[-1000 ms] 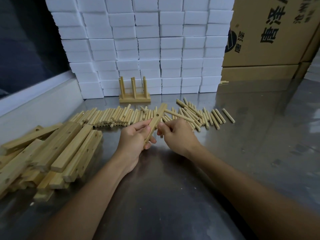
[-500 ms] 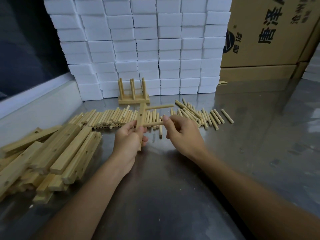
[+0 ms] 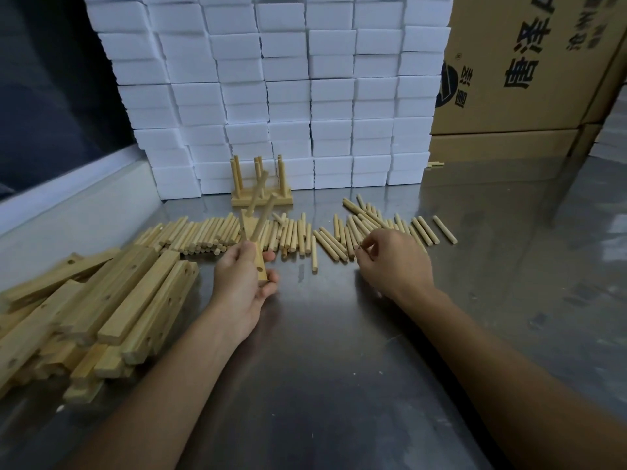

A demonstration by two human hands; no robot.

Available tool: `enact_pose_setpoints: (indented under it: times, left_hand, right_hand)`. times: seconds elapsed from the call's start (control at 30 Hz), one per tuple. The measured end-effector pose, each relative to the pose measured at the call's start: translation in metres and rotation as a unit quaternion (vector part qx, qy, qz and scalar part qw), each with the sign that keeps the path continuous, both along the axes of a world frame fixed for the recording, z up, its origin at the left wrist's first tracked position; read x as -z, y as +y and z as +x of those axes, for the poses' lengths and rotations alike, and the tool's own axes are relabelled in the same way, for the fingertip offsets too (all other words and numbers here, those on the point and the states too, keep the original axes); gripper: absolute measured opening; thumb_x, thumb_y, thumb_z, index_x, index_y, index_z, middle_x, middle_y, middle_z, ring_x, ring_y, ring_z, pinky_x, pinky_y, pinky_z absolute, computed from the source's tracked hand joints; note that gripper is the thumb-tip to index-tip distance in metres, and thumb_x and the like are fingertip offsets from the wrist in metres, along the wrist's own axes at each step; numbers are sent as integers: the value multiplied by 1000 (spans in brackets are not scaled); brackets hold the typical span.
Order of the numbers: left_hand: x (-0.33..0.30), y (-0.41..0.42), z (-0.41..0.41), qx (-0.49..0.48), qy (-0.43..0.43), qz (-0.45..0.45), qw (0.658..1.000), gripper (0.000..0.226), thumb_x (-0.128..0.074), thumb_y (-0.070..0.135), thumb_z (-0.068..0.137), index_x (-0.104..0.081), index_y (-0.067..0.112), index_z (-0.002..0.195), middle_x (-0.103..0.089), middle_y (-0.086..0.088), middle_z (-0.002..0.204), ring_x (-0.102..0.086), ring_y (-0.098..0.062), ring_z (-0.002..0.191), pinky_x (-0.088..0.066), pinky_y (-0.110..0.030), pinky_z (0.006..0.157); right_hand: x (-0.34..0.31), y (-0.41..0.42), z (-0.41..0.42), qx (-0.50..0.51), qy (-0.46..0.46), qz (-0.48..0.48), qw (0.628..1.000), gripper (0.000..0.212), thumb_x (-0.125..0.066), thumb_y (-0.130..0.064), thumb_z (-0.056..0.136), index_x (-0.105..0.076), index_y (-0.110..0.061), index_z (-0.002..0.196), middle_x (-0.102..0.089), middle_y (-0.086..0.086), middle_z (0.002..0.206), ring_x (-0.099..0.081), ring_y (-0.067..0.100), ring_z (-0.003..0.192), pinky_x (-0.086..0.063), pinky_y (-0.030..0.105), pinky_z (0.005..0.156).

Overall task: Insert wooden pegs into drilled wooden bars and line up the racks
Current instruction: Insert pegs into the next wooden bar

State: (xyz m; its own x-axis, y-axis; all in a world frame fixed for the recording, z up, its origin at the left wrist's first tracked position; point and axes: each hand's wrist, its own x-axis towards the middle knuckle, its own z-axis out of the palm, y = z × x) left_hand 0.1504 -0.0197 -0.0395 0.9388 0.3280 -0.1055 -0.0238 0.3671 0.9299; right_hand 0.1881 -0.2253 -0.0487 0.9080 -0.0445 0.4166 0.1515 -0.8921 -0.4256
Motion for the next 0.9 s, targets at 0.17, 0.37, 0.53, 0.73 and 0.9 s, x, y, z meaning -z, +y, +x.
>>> enact_pose_setpoints:
  times: [0.17, 0.37, 0.53, 0.73, 0.9]
  left_hand:
    - [1, 2, 0, 15, 4, -24, 1000, 21, -37, 20, 107, -54, 9, 109, -57, -10, 86, -48, -13, 47, -30, -19, 36]
    - [2, 1, 4, 5, 4, -44, 999, 19, -39, 20, 107, -53, 9, 111, -58, -11, 86, -51, -15, 49, -33, -21, 36]
    - [4, 1, 4, 8, -6, -41, 999, 18, -39, 20, 107, -53, 8, 107, -58, -12, 85, -51, -15, 48, -32, -20, 35]
    - [6, 2, 6, 18, -10, -43, 999, 19, -39, 19, 107, -53, 7, 110, -58, -11, 83, -51, -15, 48, -32, -20, 35]
    - [7, 4, 7, 25, -8, -51, 998, 19, -41, 20, 106, -54, 7, 113, -59, -12, 84, -51, -16, 50, -34, -21, 36]
  right_hand:
    - [2, 10, 1, -30, -52, -45, 997, 28, -62, -43, 93, -73, -20, 104, -67, 0, 97, -58, 18, 93, -50, 38, 87]
    - [4, 50, -7, -71, -29, -118, 990, 50, -52, -66, 90, -69, -20, 99, -67, 2, 97, -59, 23, 96, -47, 41, 91]
    - [7, 58, -8, -26, -11, -104, 994, 38, -54, -55, 94, -70, -21, 90, -67, -1, 84, -60, 20, 81, -47, 39, 87]
    - [1, 48, -13, 9, 12, -40, 999, 19, -57, -30, 93, -64, -16, 81, -63, -1, 75, -59, 16, 67, -56, 34, 67]
    - [-1, 21, -11, -18, -18, 159, 987, 8, -62, -23, 95, -67, -16, 94, -67, -4, 81, -63, 12, 74, -57, 32, 71]
